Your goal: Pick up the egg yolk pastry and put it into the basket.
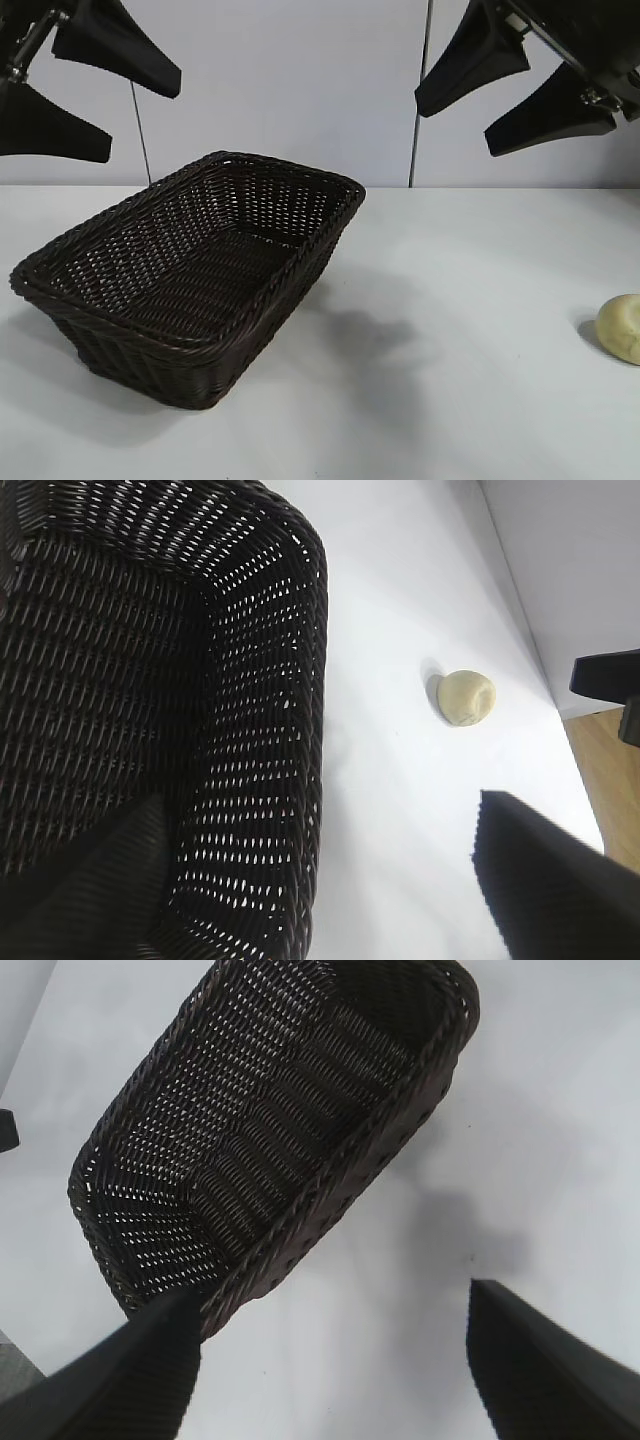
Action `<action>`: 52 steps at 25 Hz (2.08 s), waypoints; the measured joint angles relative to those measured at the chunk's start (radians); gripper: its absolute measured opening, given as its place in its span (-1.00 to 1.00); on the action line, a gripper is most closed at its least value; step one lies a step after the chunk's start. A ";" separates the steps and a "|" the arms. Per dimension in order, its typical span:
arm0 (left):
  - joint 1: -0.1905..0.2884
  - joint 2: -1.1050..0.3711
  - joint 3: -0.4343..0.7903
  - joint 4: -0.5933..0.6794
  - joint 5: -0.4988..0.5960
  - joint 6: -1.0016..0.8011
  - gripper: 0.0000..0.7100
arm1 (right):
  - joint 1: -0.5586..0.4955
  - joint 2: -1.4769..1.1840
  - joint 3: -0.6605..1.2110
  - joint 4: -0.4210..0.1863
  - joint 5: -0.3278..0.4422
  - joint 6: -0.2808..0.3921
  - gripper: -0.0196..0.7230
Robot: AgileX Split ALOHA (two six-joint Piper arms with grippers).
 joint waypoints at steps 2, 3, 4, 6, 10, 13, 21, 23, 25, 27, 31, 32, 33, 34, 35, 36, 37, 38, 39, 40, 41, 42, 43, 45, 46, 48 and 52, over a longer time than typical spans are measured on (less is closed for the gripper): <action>0.000 0.000 0.000 0.000 0.000 0.000 0.70 | 0.000 0.000 0.000 0.000 0.000 0.000 0.50; 0.000 0.000 0.000 0.000 0.000 0.000 0.70 | 0.000 0.000 0.000 0.000 -0.001 0.000 0.50; 0.000 0.000 0.000 0.000 0.000 0.000 0.70 | 0.000 0.000 0.000 0.000 -0.002 0.000 0.50; 0.000 0.000 0.000 0.000 0.000 0.000 0.70 | 0.000 0.000 0.000 0.000 -0.003 0.000 0.50; 0.000 0.000 0.000 0.000 0.000 0.000 0.70 | 0.000 0.000 0.000 0.000 -0.011 0.000 0.50; 0.000 0.000 0.000 0.000 0.000 0.000 0.70 | 0.000 0.000 0.000 0.001 -0.017 0.000 0.50; 0.000 0.000 0.000 0.000 0.000 0.000 0.70 | 0.000 0.000 0.000 0.001 -0.022 0.000 0.50; 0.000 0.000 0.000 0.000 0.000 0.000 0.70 | 0.000 0.000 0.000 0.001 -0.022 0.000 0.50; 0.000 0.000 0.000 0.000 0.000 0.000 0.70 | 0.000 0.000 0.000 0.001 -0.022 0.000 0.50; 0.000 0.000 0.000 0.000 0.000 0.000 0.70 | 0.000 0.000 0.000 0.001 -0.022 0.000 0.50; 0.000 0.000 0.000 0.000 -0.003 0.001 0.70 | 0.000 0.000 0.000 0.001 -0.022 0.000 0.50; 0.000 0.000 0.000 0.000 -0.003 0.001 0.70 | 0.000 0.000 0.000 0.001 -0.022 0.000 0.50; 0.000 0.000 0.000 0.000 -0.001 0.001 0.70 | 0.000 0.000 0.000 0.001 -0.022 0.000 0.50; 0.000 0.000 0.000 0.000 0.003 0.000 0.70 | 0.000 0.000 0.000 0.001 -0.022 0.000 0.50; 0.000 -0.001 0.000 0.000 0.007 -0.003 0.70 | 0.000 0.000 0.000 0.001 -0.022 0.000 0.50; 0.000 -0.006 0.000 0.000 0.011 -0.011 0.70 | 0.000 0.000 0.000 0.001 -0.022 0.000 0.50; 0.000 -0.015 0.000 0.000 0.013 -0.021 0.70 | 0.000 0.000 0.000 0.001 -0.022 0.000 0.50; 0.000 -0.026 0.000 0.000 0.015 -0.036 0.70 | 0.000 0.000 0.000 0.001 -0.022 0.000 0.50; 0.000 -0.042 0.000 0.005 0.016 -0.057 0.70 | 0.000 0.000 0.000 0.001 -0.022 0.000 0.50; 0.000 -0.059 0.000 0.017 0.017 -0.087 0.70 | 0.000 0.000 0.000 0.001 -0.022 0.000 0.50; 0.000 -0.075 0.000 0.041 0.018 -0.124 0.70 | 0.000 0.000 0.000 0.001 -0.022 0.000 0.50; 0.000 -0.089 0.000 0.077 0.021 -0.172 0.70 | 0.000 0.000 0.000 0.001 -0.022 0.000 0.50; -0.001 -0.104 0.000 0.123 0.026 -0.232 0.70 | 0.000 0.000 0.000 0.001 -0.022 0.000 0.50; -0.001 -0.133 0.000 0.222 0.036 -0.376 0.70 | 0.000 0.000 0.000 0.001 -0.022 0.000 0.50; -0.001 -0.144 0.000 0.285 0.047 -0.462 0.70 | 0.000 0.000 0.000 0.001 -0.022 0.000 0.50; -0.001 -0.163 -0.006 0.405 0.087 -0.623 0.70 | 0.000 0.000 0.000 0.001 -0.022 0.000 0.50; -0.001 -0.176 -0.029 0.596 0.147 -0.911 0.70 | 0.000 0.000 0.000 0.001 -0.022 0.000 0.50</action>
